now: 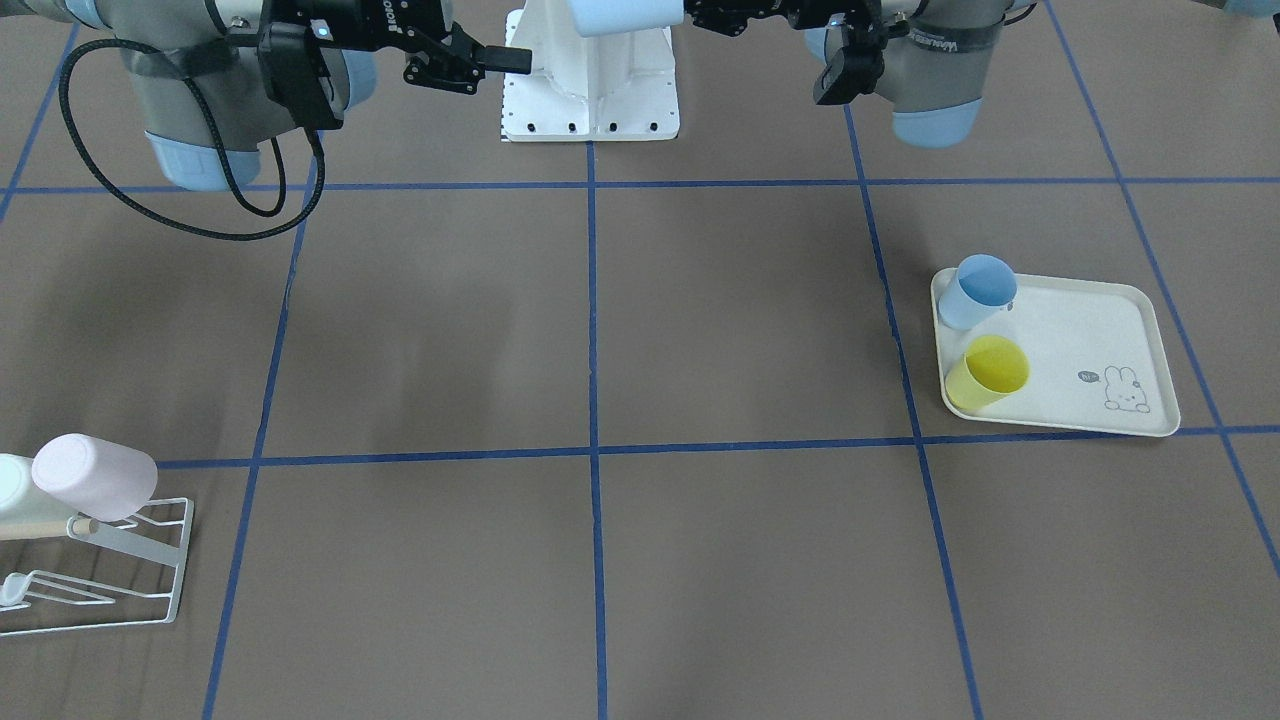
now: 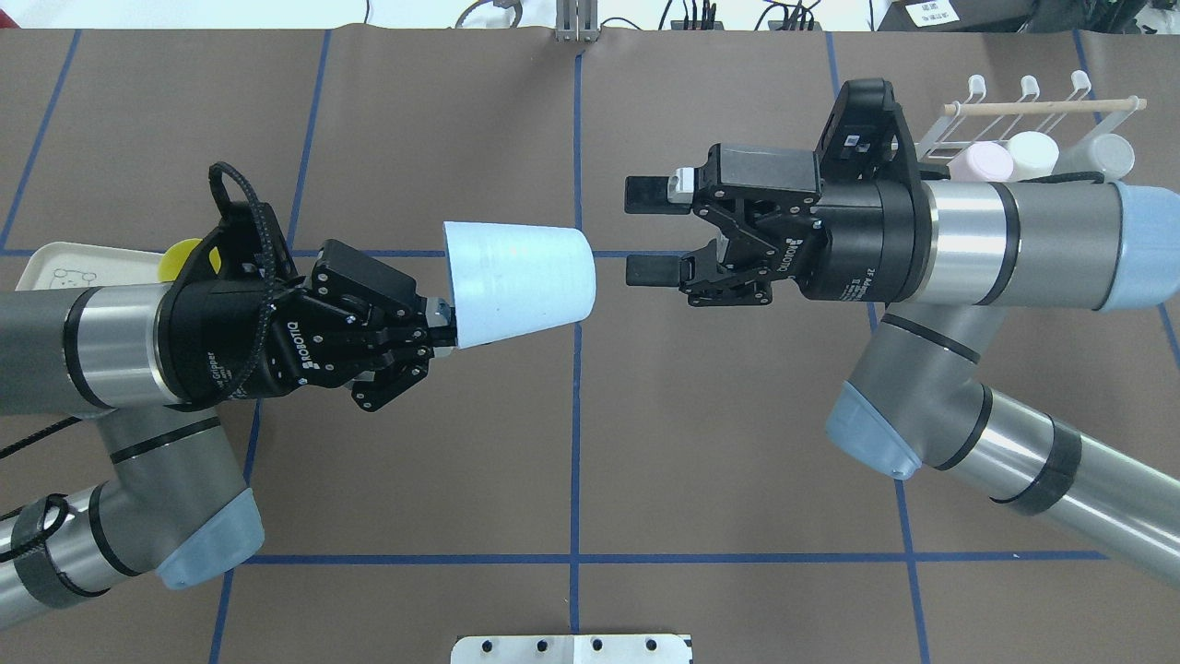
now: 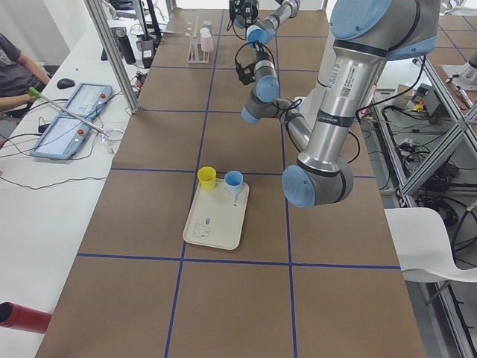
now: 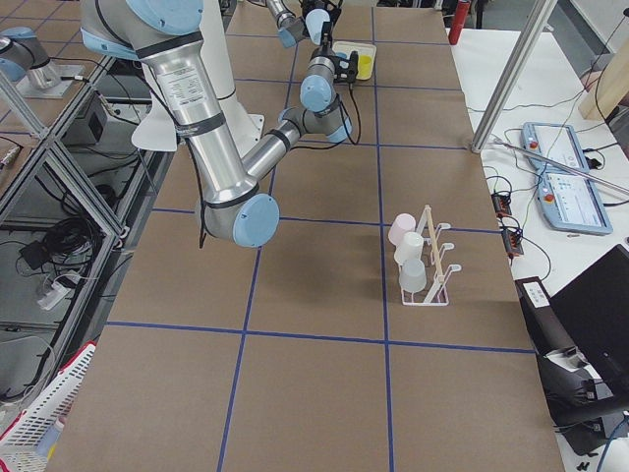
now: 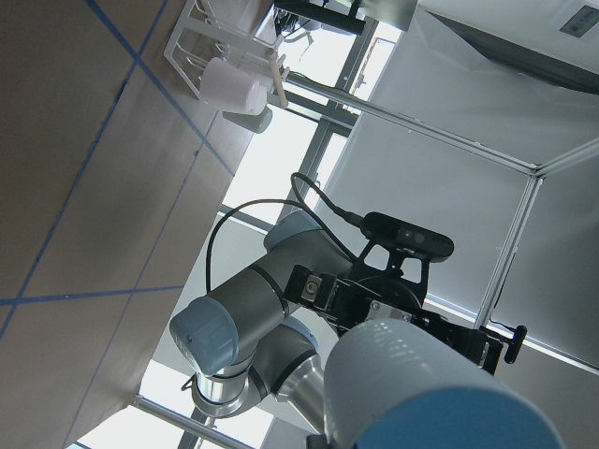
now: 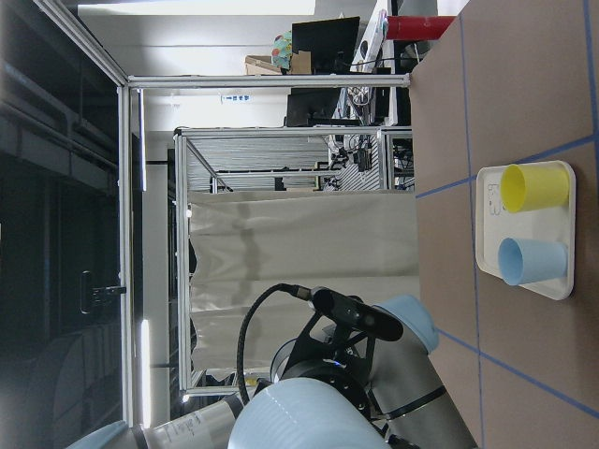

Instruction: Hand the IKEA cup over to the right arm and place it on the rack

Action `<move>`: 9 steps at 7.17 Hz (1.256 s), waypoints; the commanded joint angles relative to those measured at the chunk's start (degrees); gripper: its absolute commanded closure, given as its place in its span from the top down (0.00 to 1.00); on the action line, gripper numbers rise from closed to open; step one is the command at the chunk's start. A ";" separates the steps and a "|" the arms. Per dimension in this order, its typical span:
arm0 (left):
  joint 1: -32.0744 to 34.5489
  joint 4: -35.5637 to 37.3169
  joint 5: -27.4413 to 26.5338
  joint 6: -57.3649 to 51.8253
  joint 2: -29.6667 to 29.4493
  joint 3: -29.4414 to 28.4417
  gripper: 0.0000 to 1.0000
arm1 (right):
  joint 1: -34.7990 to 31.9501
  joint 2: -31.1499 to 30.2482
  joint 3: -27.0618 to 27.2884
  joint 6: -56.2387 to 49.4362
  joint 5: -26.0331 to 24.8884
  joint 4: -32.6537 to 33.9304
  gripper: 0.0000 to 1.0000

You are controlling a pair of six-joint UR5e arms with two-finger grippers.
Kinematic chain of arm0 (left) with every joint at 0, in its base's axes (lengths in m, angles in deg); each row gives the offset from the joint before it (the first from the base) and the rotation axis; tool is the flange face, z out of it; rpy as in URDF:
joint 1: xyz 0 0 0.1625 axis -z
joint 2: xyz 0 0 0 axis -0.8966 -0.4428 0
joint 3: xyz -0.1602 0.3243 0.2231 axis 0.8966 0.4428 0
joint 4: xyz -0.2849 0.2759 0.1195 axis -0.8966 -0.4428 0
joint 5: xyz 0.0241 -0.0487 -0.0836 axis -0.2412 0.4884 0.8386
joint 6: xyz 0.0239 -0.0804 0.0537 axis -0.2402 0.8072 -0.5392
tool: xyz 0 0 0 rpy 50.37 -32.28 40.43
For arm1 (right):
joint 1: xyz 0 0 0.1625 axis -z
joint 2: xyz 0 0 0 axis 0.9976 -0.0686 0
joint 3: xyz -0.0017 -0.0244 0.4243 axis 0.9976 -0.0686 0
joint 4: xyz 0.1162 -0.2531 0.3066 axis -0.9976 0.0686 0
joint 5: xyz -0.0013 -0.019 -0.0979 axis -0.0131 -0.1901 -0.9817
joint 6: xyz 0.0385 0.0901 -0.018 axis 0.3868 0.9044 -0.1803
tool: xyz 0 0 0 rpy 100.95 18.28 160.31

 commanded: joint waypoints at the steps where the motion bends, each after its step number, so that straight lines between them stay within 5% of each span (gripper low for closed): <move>1: -0.35 -0.06 -0.14 2.34 -1.71 -0.14 0.00 | 1.33 0.53 0.07 -0.04 -0.05 -1.17 0.99; 9: -2.45 0.03 -0.40 2.17 -3.38 -0.67 0.00 | 2.83 0.80 -0.01 0.22 -0.58 -4.60 0.98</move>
